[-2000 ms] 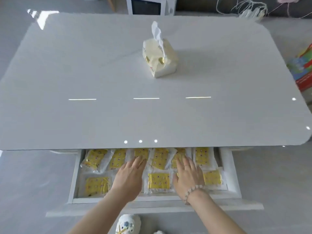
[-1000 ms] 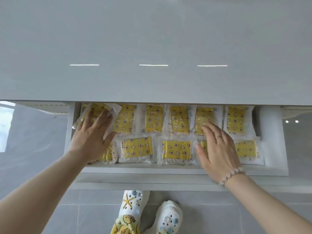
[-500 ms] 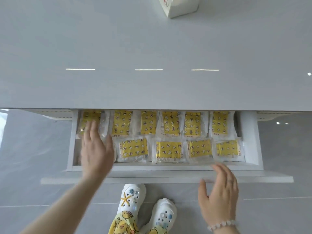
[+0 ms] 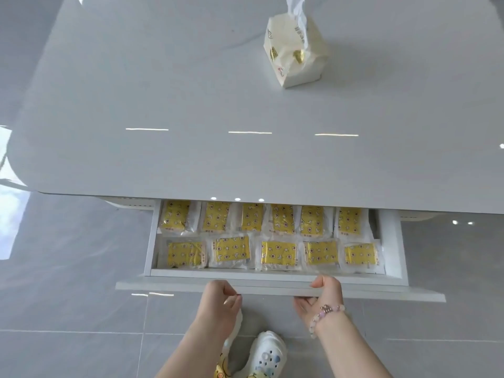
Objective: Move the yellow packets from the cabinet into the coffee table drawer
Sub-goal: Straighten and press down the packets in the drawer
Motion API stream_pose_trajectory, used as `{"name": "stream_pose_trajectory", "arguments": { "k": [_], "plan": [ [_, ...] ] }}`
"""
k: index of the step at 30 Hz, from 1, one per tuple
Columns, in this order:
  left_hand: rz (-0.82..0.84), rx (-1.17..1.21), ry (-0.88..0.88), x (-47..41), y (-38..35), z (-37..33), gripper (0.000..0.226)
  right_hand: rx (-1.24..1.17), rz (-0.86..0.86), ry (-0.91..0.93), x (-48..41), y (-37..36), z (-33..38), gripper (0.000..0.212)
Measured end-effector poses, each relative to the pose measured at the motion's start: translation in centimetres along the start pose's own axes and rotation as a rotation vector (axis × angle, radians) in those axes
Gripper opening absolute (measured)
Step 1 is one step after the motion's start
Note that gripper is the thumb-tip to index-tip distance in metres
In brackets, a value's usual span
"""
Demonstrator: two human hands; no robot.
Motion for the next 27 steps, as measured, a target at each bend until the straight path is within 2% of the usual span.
{"name": "stream_pose_trajectory", "arguments": {
  "k": [2,4,7,9,13,17,18,21,24,27],
  "plan": [
    [-0.050,-0.069,-0.108,-0.2,0.3,-1.0,0.044,-0.042,0.037,-0.001,-0.1,-0.6,0.6,0.006],
    [-0.071,-0.106,-0.129,-0.2,-0.2,-1.9,0.036,-0.026,0.048,0.014,-0.3,-1.2,1.4,0.009],
    [-0.016,0.094,-0.033,-0.8,-1.9,-3.1,0.031,0.011,0.072,0.101,-0.8,-2.1,2.9,0.021],
    [-0.027,0.062,-0.074,-1.5,-2.4,-4.5,0.039,0.015,0.120,0.144,-1.3,-3.2,4.0,0.020],
    [-0.009,0.022,-0.151,-3.2,-3.8,-7.2,0.064,0.024,0.204,0.218,-0.9,-5.7,6.0,0.042],
    [0.014,0.010,-0.222,-4.7,-5.4,-9.0,0.075,0.059,0.217,0.264,-0.5,-8.0,8.1,0.051],
    [0.018,0.029,-0.238,-5.0,-5.7,-9.4,0.077,0.050,0.216,0.268,-0.4,-8.5,8.4,0.050],
    [0.040,0.071,-0.293,-5.8,-6.7,-10.8,0.077,0.032,0.248,0.290,-0.1,-9.8,9.5,0.029],
    [0.048,0.106,-0.305,-6.3,-7.3,-11.1,0.071,-0.016,0.232,0.332,-0.3,-9.9,10.4,0.030],
    [0.091,0.093,-0.300,-6.6,-6.7,-10.2,0.075,0.027,0.214,0.348,-1.2,-9.3,10.0,0.029]
  ]
}}
Point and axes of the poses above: each hand's wrist, its own x-axis away from the middle knuckle, its own y-axis out of the back of the hand, z = x × y, the point moved 4 cm from there along -x, towards the middle knuckle, and after that the axes turned 4 degrees about -y, right-handed, at the moved point
